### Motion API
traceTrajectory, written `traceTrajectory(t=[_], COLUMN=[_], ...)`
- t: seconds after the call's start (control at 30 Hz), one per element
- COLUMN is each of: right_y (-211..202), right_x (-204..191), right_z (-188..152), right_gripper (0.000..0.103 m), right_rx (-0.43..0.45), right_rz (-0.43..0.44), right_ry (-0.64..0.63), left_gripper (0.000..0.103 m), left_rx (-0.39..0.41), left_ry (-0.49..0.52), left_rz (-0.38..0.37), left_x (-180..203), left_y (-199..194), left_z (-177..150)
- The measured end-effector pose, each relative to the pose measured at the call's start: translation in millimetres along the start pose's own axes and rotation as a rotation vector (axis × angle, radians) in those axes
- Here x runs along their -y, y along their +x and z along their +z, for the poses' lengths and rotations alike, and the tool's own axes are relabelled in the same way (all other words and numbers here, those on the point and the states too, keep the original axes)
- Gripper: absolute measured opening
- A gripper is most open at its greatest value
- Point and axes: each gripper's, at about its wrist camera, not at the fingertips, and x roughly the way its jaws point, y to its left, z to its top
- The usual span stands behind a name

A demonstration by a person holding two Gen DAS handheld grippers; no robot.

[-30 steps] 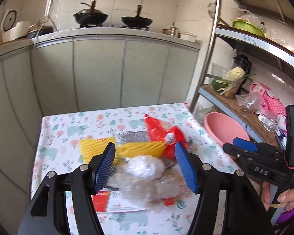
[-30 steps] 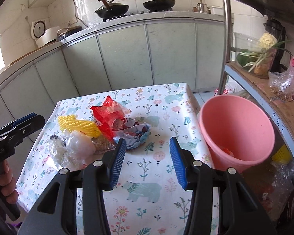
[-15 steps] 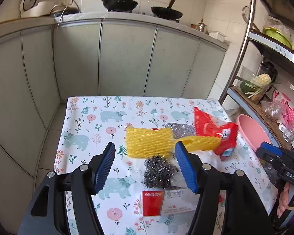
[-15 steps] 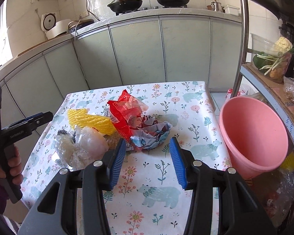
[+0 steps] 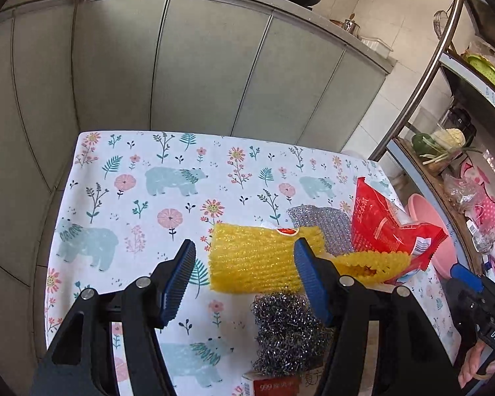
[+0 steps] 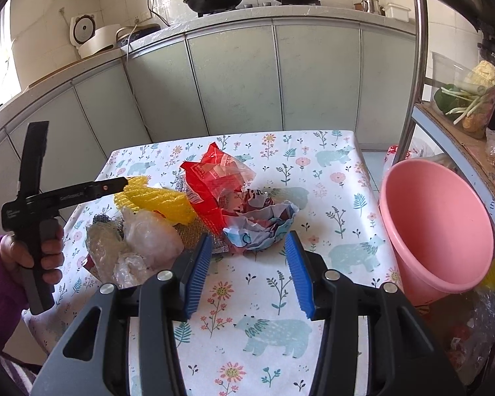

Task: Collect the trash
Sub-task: 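Grasp a yellow foam fruit net with the left gripper, then grasp a second yellow foam net with the right gripper while the left holds its net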

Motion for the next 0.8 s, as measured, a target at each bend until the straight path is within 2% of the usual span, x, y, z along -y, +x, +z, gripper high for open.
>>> traceTrajectory(t=[0.03,0.07,0.13,0.2,0.37,0.5,0.67,0.8], right_y=[0.0,-0.4,-3.1,-6.2,-12.3,-11.9,8.4,27.0], right_x=[-0.5,-0.9,-2.7,-5.2,-17.4,-31.6,-49.3,-66.5], right_z=[0.5,1.1,2.9,5.4,15.0,28.0,44.6,54.4], right_gripper=[0.047,0.047,0.047,0.047,0.047,0.047,0.047,0.047], right_rx=[0.001,0.004,0.016,0.028,0.038,0.029,-0.06,-0.122], right_rz=[0.001,0.003,0.007,0.018,0.076,0.16,0.272,0.317], right_ry=[-0.001,-0.002,-0.009,-0.022,-0.078,-0.131,-0.171,-0.209], left_gripper=[0.046,0.042,0.021,0.01,0.007,0.007,0.007,0.007], left_rx=[0.0,0.002,-0.001,-0.003,0.053,0.103,0.177,0.206], left_ry=[-0.004,-0.005,-0.004,-0.003,0.022,-0.004,-0.006,-0.014], left_rz=[-0.013,-0.027,-0.041,-0.068,-0.073,-0.077,-0.06,-0.054], left_x=[-0.4,-0.4,0.1,0.7,7.1,4.4,1.2,-1.5], left_y=[1.7,2.8,5.3,6.2,-6.7,-28.3,-60.3,-77.8], left_z=[0.3,0.4,0.3,-1.1,-3.3,-1.3,0.7,-0.3])
